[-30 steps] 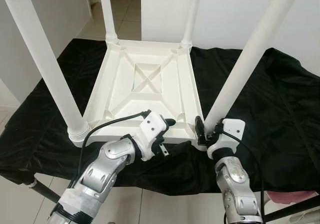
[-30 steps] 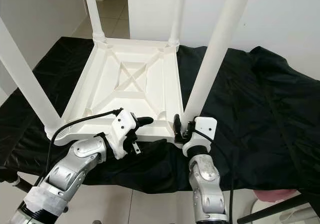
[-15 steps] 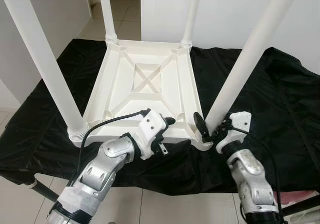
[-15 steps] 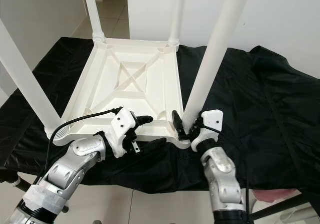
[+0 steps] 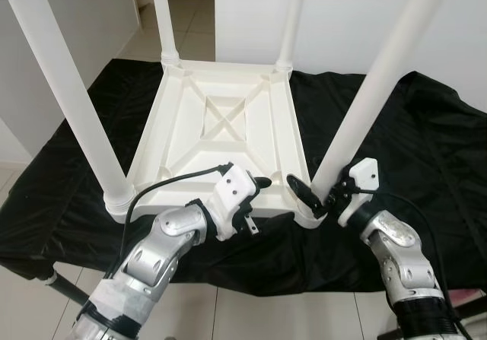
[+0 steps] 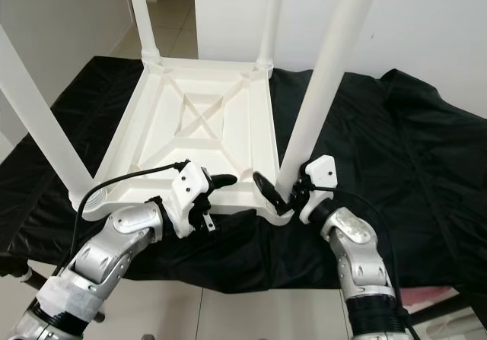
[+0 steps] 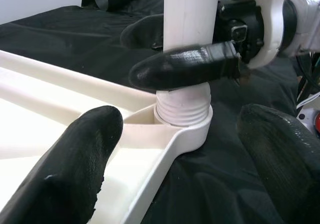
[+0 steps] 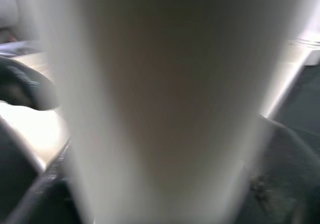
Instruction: Building children table
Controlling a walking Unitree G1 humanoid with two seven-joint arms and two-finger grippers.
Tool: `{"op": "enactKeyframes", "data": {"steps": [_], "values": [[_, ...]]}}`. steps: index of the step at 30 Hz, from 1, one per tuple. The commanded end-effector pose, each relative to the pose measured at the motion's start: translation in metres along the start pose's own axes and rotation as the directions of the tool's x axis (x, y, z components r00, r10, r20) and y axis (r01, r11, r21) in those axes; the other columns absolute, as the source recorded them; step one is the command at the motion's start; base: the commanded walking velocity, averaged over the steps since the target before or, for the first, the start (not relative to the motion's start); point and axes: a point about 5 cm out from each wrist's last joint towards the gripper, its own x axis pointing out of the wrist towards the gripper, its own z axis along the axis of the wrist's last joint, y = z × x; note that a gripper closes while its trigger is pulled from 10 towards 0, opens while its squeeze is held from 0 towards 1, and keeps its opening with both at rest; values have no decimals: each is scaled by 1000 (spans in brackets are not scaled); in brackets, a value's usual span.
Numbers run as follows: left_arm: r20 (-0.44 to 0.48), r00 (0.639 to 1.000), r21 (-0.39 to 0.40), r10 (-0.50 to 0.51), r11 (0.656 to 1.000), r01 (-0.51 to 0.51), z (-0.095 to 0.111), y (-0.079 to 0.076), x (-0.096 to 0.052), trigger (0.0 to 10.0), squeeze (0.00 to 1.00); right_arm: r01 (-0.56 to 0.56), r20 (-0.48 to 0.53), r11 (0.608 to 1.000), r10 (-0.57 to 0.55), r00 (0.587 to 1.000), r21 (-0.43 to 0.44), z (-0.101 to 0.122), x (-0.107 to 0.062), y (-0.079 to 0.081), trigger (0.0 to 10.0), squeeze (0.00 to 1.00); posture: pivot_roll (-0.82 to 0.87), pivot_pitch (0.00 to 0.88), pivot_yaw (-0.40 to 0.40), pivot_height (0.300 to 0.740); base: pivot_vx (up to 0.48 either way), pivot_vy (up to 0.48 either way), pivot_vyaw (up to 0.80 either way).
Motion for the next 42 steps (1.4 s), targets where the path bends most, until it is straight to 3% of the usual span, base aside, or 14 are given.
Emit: {"op": "enactKeyframes", "data": {"steps": [1, 10, 11, 13, 14, 23, 27, 29, 32, 36, 37, 39, 42], "values": [[-4, 997, 1, -83, 997, 83, 0, -4, -1, 10000, 0, -16, 2, 1000, 16, 1000, 7, -1, 0, -2, 0, 0, -8, 0, -25, 740, 0, 0, 0], [-5, 996, -7, -85, 996, 85, -1, -6, -1, 10000, 0, -41, 11, 999, 41, 999, 20, -4, -2, -1, 0, 0, -11, 0, -22, 740, 0, 0, 0], [-4, 996, -8, -87, 996, 87, -1, -6, -1, 10000, 0, -33, 9, 999, 33, 999, 28, -5, -3, 0, 3490, 0, -13, 0, -22, 740, 0, 0, 0], [-3, 996, -9, -88, 996, 88, -1, -6, -1, 10000, 0, -30, 10, 999, 29, 1000, 33, -6, -3, 0, 3490, 0, -14, 0, -21, 740, 0, 0, 0], [-4, 996, -10, -89, 996, 89, -1, -6, -1, 10000, 0, -24, 14, 999, 24, 1000, 48, -7, -3, 1, 10000, 0, -15, 0, -20, 740, 0, 0, 0], [-8, 996, -12, -91, 996, 91, -2, -6, -2, 10000, 0, 57, 32, 994, -60, 998, 95, -8, -3, 10, 10000, 0, -17, 0, -23, 740, 0, 0, 0], [-8, 996, -17, -86, 996, 86, -3, -5, -1, 10000, 0, 252, 6, 959, -254, 967, 127, -11, -2, 22, 10000, 0, -18, 0, -23, 740, 0, 0, 0], [-8, 996, -17, -87, 996, 86, -3, -5, -1, 10000, 0, 273, 9, 953, -277, 961, 134, -11, -3, 24, 10000, 0, -18, 0, -23, 740, 0, 0, 0], [-9, 996, -20, -89, 996, 89, -4, -6, -1, 10000, 0, 441, -28, 888, -441, 897, 134, -12, -8, 32, 10000, 0, -20, 0, -22, 740, 0, 0, 0], [-10, 996, -17, -88, 996, 88, -4, -4, 0, 10000, 0, 551, -61, 821, -549, 834, 150, -17, -11, 41, 10000, 0, -24, 0, -17, 740, 0, 0, 0], [-10, 996, -17, -88, 996, 88, -4, -4, 0, 10000, 0, 551, -61, 821, -549, 834, 150, -17, -11, 41, 10000, 0, -24, 0, -17, 740, 0, 0, 0], [-7, 996, -15, -89, 996, 89, -2, -3, 0, 10000, 0, 594, -75, 785, -591, 803, 174, -18, -10, 52, 10000, 0, -25, 0, -12, 740, 0, 0, 0], [-5, 996, -12, -91, 996, 91, -1, -1, 1, 10000, 0, 604, -76, 773, -602, 795, 193, -15, -7, 61, 10000, 0, -26, 0, -8, 740, 0, 0, 0]]}}
